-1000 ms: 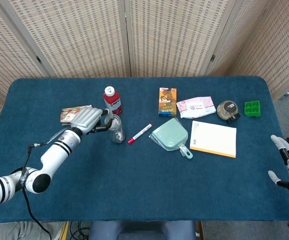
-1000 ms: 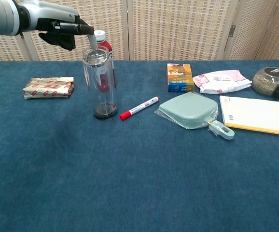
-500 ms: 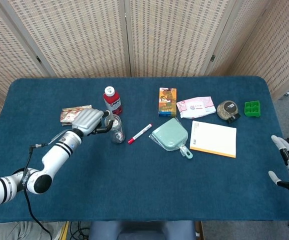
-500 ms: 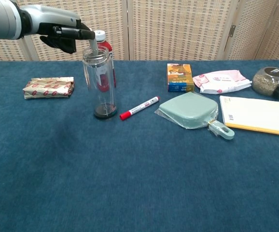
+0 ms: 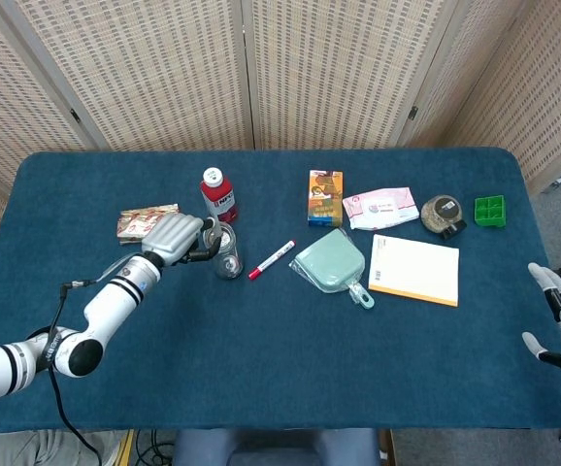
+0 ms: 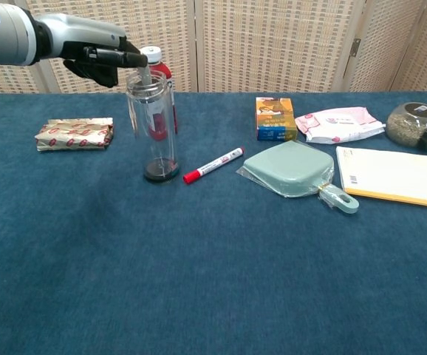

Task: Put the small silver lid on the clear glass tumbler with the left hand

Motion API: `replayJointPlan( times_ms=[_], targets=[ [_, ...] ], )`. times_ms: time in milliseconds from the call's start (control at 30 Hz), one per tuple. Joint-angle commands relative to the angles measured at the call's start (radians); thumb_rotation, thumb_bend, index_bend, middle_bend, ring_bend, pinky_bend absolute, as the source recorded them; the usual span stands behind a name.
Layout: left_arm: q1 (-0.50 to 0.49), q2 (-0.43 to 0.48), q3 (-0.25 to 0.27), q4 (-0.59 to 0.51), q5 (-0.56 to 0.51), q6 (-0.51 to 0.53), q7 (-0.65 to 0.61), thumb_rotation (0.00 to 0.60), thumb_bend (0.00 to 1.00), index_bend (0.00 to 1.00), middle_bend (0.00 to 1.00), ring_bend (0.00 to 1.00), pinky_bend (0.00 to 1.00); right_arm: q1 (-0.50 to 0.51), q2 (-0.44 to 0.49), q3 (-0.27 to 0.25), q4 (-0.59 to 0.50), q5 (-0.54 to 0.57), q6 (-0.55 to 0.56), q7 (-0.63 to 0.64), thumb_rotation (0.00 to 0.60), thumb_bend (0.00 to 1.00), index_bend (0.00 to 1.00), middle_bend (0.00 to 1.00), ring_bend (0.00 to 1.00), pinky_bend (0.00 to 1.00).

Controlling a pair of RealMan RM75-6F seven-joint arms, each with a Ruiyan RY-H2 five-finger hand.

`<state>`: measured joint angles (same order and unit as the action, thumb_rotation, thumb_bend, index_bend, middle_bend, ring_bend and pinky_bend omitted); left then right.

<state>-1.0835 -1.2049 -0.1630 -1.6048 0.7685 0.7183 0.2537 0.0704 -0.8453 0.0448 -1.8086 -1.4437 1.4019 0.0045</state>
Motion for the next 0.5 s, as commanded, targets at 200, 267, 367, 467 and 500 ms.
replayJointPlan(
  times_ms=[200, 267, 367, 467, 500],
  targets=[
    [-0.003, -0.006, 0.006, 0.002, -0.002, 0.002, 0.009, 0.085, 0.51, 0.32, 1.00, 1.00, 1.00, -0.001, 0.001, 0.000, 0.001, 0.001, 0.001, 0.001, 0.600, 0.24, 0.00, 0.12, 0.03, 0.07],
    [-0.004, -0.008, 0.009, 0.003, -0.003, 0.000, 0.013, 0.086, 0.51, 0.32, 1.00, 1.00, 1.00, -0.001, 0.001, 0.000, 0.001, 0.001, 0.001, 0.001, 0.600, 0.24, 0.00, 0.12, 0.03, 0.07],
    [-0.005, -0.012, 0.012, 0.005, -0.004, 0.002, 0.017, 0.087, 0.51, 0.32, 1.00, 1.00, 1.00, -0.002, 0.001, 0.000, 0.001, 0.001, 0.002, 0.003, 0.600, 0.24, 0.00, 0.12, 0.03, 0.07],
    [-0.007, -0.014, 0.014, 0.006, -0.005, 0.002, 0.022, 0.098, 0.51, 0.32, 1.00, 1.00, 1.00, -0.003, 0.001, 0.000, 0.001, 0.001, 0.003, 0.003, 0.600, 0.24, 0.00, 0.12, 0.03, 0.07],
    [-0.007, -0.014, 0.014, 0.005, -0.006, 0.003, 0.023, 0.104, 0.51, 0.32, 1.00, 1.00, 1.00, -0.003, 0.001, 0.000, 0.002, 0.001, 0.003, 0.003, 0.600, 0.24, 0.00, 0.12, 0.03, 0.07]
  ],
)
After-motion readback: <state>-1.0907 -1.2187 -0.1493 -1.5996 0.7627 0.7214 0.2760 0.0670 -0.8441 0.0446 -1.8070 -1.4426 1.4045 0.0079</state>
